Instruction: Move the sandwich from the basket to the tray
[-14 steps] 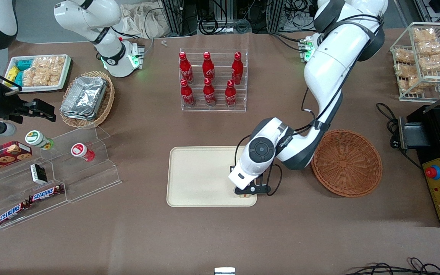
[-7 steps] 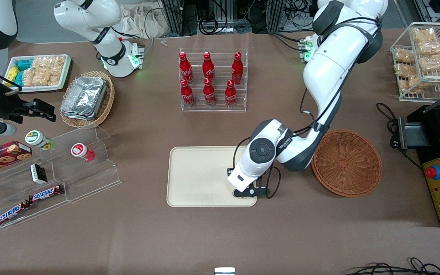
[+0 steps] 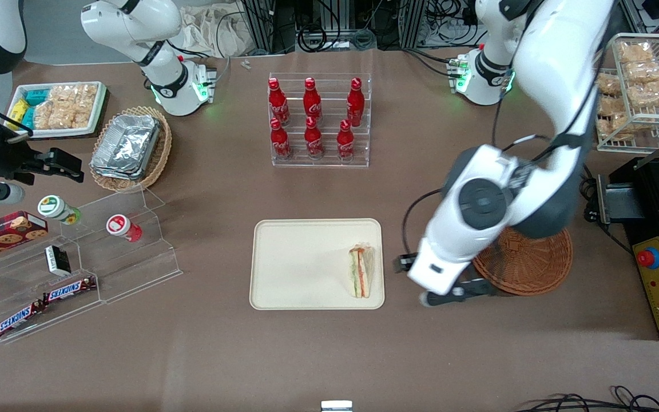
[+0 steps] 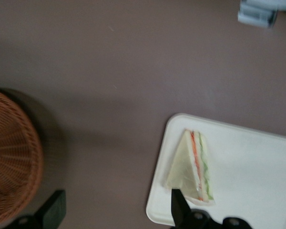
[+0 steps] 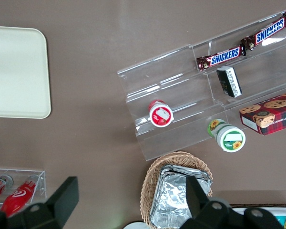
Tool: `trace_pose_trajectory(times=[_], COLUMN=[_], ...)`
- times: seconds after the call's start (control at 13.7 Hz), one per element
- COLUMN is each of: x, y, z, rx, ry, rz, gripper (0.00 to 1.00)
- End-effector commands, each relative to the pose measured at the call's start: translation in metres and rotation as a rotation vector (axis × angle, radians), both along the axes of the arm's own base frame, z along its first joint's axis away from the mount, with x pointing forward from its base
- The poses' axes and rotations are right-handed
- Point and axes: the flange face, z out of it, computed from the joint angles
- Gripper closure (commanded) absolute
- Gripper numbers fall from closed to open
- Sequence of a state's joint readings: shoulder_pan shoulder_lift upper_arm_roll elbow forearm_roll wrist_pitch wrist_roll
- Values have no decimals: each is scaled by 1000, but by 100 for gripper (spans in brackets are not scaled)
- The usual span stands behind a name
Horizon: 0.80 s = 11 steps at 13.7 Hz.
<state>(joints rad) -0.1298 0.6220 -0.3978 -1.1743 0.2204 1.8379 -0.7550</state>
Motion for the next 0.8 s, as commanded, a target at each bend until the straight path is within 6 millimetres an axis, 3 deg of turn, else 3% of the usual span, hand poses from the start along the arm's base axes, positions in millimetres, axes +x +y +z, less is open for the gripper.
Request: trace_pose_trajectory(times=[0.0,0.15,0.22,0.29,0.44,0.59,0.73], x=[-26,-37,-52,-64,-90,-111,-123], y=[61,113,122,132,165,213,234], z=[45,56,69,68,87,103,107], rx=[9,40,50,60,61,42,40], ry=[-5,-5,-13,6,-6,-1,3], rz=[30,28,-21,-78,-127,-199,-244], gripper=[1,1,1,1,1,0,0])
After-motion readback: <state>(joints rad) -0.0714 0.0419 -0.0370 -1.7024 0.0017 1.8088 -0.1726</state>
